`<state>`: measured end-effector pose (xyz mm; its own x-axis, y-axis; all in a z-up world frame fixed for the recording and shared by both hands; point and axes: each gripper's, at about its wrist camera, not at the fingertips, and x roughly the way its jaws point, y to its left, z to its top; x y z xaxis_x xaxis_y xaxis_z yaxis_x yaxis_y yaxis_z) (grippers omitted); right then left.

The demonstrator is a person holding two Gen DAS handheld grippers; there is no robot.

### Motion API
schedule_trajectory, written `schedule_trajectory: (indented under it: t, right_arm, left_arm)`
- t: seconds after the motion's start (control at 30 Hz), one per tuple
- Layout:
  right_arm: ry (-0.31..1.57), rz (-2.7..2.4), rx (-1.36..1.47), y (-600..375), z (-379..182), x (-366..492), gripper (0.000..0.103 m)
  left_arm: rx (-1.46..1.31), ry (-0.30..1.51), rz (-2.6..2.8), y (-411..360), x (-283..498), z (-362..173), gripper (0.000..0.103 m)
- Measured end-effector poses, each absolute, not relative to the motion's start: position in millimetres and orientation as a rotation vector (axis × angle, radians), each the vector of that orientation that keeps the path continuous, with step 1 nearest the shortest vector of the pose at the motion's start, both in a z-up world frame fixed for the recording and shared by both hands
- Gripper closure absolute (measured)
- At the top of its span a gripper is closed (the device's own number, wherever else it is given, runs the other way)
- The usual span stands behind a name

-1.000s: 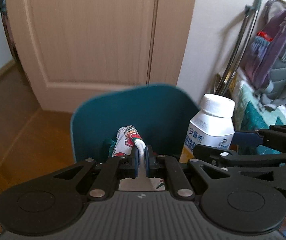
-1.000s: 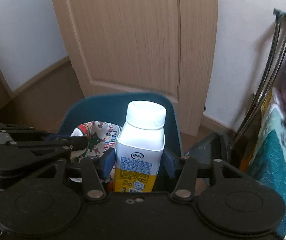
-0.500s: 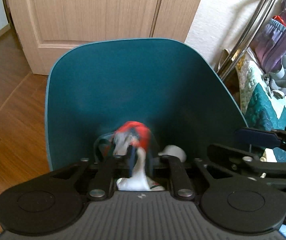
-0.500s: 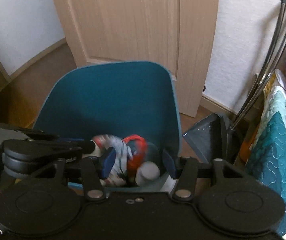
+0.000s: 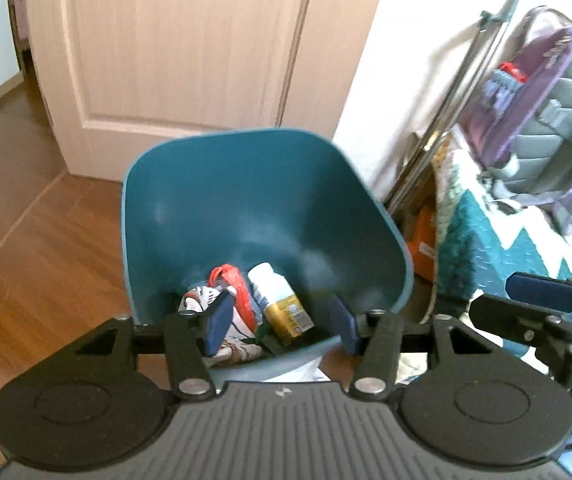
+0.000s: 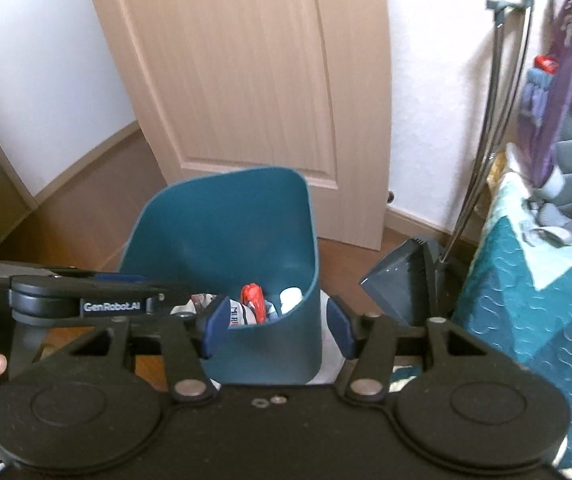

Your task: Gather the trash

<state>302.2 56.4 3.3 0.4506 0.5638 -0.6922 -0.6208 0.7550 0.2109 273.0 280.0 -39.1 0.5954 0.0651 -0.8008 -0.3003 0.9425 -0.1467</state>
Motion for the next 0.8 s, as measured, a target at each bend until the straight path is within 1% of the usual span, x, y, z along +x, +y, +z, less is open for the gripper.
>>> schedule_trajectory:
  t: [0.2,0.27,0.4,0.47,0.57,0.6,0.73,0.8]
  right_arm:
    - [0.778,0.738,-0.044,21,33,272,0.050]
    - [0.763,0.747,-0.033,9,38,263,0.050]
    - [0.736,0.758,-0.010,-17,51,245,0.049]
    - [0.729,0.763,-0.004,-31,58,233,0.049]
    - [0.714,0.772,0.002,-53,68,215,0.049]
    - [0.708,0.772,0.005,-61,70,208,0.049]
    - [0.699,0.774,0.020,-86,72,188,0.049]
    - [0.707,0.768,0.023,-98,68,182,0.048]
  left_arm:
    - [-0.249,0.854,0.175,251,243,1,0.044]
    - [-0.241,0.828,0.159,240,231,15,0.037]
    - [-0.217,0.776,0.141,218,207,38,0.031]
    - [-0.218,0.749,0.120,206,194,49,0.024]
    - [-0.219,0.715,0.090,192,174,62,0.020]
    - [-0.218,0.710,0.084,187,168,65,0.018]
    - [-0.214,0.692,0.051,166,148,68,0.008]
    - [-0.205,0.690,0.027,155,141,64,0.005]
